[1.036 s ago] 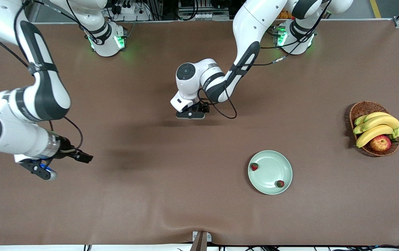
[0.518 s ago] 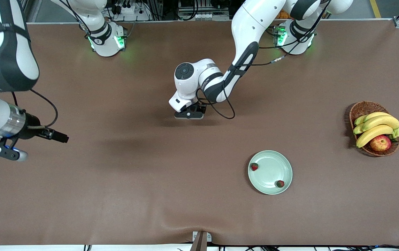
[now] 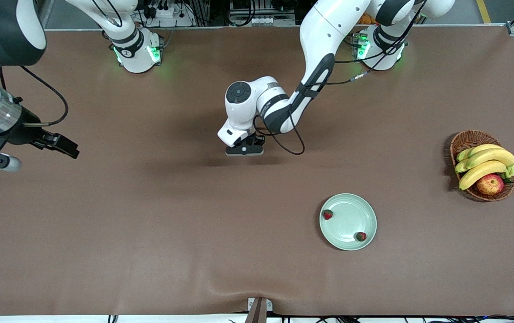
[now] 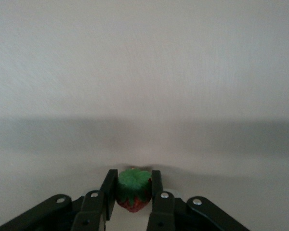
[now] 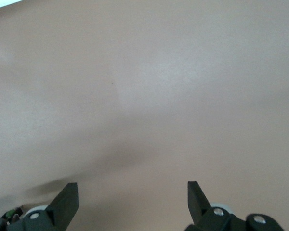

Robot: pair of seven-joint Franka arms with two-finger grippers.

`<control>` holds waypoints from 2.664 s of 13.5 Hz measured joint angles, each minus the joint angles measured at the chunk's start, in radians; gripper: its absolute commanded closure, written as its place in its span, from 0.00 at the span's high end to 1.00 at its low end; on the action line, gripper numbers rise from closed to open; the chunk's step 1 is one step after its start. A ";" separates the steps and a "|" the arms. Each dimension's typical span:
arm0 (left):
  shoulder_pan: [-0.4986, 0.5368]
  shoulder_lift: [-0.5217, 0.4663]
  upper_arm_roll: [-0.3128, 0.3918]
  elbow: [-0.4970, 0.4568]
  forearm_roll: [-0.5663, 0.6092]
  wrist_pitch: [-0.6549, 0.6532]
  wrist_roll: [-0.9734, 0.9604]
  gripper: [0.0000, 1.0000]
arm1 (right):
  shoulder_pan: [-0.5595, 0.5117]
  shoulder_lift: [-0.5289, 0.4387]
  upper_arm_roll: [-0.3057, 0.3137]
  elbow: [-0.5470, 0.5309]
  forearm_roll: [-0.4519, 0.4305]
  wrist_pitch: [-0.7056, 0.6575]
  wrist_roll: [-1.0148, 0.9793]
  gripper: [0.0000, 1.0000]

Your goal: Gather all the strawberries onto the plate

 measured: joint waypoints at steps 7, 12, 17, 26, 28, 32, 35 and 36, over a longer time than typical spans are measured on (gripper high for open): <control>0.449 -0.152 0.016 0.000 -0.033 -0.062 -0.118 0.00 | -0.012 0.020 -0.005 0.079 0.000 -0.075 -0.013 1.00; 0.548 -0.088 0.015 -0.034 -0.033 -0.053 -0.122 0.00 | -0.013 0.020 -0.003 0.086 0.000 -0.083 -0.013 1.00; 0.578 -0.038 0.015 -0.034 -0.033 0.039 -0.122 0.00 | -0.020 0.020 -0.010 0.090 0.000 -0.107 -0.013 1.00; 0.587 -0.040 0.008 -0.014 -0.033 0.075 -0.123 1.00 | 0.123 0.020 -0.258 0.096 0.087 -0.098 -0.094 1.00; 0.588 -0.097 0.007 -0.005 -0.033 0.008 -0.098 1.00 | 0.136 0.021 -0.270 0.098 0.089 -0.091 -0.096 1.00; 0.634 -0.286 0.007 -0.001 -0.033 -0.234 0.178 1.00 | 0.147 0.022 -0.274 0.157 0.089 -0.102 -0.099 1.00; 0.694 -0.442 0.005 -0.011 -0.044 -0.433 0.424 1.00 | 0.147 0.016 -0.281 0.176 0.089 -0.144 -0.161 1.00; 0.704 -0.492 0.004 -0.014 -0.069 -0.488 0.495 1.00 | 0.147 0.009 -0.286 0.173 0.089 -0.139 -0.178 1.00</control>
